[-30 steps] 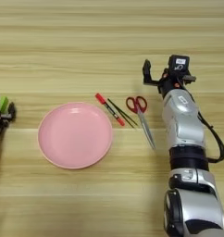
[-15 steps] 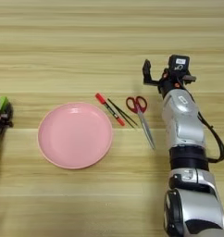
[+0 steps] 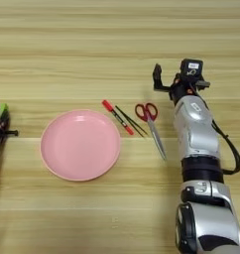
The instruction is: Move the objects on the table
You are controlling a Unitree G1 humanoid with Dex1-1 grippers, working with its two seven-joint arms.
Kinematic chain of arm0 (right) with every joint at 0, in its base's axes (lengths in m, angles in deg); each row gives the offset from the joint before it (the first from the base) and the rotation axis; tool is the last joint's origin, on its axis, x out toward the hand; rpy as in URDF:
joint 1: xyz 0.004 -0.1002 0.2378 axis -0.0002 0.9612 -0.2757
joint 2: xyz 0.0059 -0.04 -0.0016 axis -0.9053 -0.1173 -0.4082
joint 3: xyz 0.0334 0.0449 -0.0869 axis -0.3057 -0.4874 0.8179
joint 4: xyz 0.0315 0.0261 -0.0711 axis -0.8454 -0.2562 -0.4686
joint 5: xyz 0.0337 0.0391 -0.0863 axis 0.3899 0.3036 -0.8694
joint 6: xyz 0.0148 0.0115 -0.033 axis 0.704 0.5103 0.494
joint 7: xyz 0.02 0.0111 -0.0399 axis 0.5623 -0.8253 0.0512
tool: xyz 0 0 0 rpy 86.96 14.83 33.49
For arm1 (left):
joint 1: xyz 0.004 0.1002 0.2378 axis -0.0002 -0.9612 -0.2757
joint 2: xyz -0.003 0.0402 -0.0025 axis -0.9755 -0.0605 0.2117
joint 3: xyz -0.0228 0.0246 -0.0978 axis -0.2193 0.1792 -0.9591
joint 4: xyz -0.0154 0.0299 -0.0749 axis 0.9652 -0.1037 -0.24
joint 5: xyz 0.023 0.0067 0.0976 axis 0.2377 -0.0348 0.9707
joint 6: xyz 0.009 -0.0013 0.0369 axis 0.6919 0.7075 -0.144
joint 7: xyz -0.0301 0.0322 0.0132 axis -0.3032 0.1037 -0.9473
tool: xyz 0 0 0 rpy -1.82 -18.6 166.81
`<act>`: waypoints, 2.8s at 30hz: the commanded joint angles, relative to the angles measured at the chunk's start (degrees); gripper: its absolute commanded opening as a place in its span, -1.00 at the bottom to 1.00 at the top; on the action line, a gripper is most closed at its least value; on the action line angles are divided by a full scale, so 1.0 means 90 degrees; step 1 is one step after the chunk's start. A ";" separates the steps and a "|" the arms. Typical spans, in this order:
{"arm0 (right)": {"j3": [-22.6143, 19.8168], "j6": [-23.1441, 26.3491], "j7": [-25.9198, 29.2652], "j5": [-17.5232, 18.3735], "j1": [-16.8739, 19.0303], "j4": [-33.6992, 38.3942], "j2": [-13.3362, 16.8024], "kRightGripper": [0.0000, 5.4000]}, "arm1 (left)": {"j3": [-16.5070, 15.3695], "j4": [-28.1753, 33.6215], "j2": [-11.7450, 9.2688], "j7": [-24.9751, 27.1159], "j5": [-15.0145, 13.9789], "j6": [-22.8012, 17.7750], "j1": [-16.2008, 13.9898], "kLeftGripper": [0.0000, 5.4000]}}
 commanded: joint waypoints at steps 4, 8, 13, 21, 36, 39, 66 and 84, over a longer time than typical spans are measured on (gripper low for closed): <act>0.0015 0.0035 -0.0043 -0.0008 -0.0142 -0.0084 -0.0015 1.00 | 0.0023 0.0041 0.0068 0.0057 -0.0021 -0.0081 -0.0108 -0.74; 0.0040 -0.0015 -0.0030 -0.0043 -0.0142 -0.0212 -0.0019 1.00 | 0.0022 0.0081 0.0072 0.0072 -0.0025 -0.0074 -0.0123 -0.74; 0.0058 -0.0025 -0.0019 -0.0049 -0.0143 -0.0240 -0.0014 1.00 | 0.0022 0.0138 0.0082 0.0085 -0.0030 -0.0087 -0.0141 -0.74; 0.0076 -0.0064 -0.0008 -0.0055 -0.0144 -0.0327 -0.0002 1.00 | 0.0086 0.0591 0.0186 0.0115 -0.0015 -0.0172 -0.0267 -0.74; 0.0167 -0.0232 0.0002 -0.0109 -0.0086 -0.0591 -0.0074 1.00 | 0.0451 0.3199 0.0463 0.0526 -0.0121 -0.1151 -0.1049 -0.74; 0.0167 -0.0254 -0.0004 -0.0116 -0.0096 -0.0633 -0.0076 1.00 | 0.0568 0.3543 0.0498 0.0659 -0.0131 -0.1331 -0.1166 -0.74; 0.0171 -0.0356 -0.0099 -0.0196 -0.0119 -0.0728 -0.0205 1.00 | 0.2003 0.5185 0.0509 0.2320 -0.0339 -0.2530 -0.1872 -0.74; 0.0184 -0.0365 -0.0129 -0.0196 -0.0143 -0.0755 -0.0221 1.00 | 0.2428 0.5279 0.0369 0.2681 -0.0234 -0.2917 -0.1969 -0.74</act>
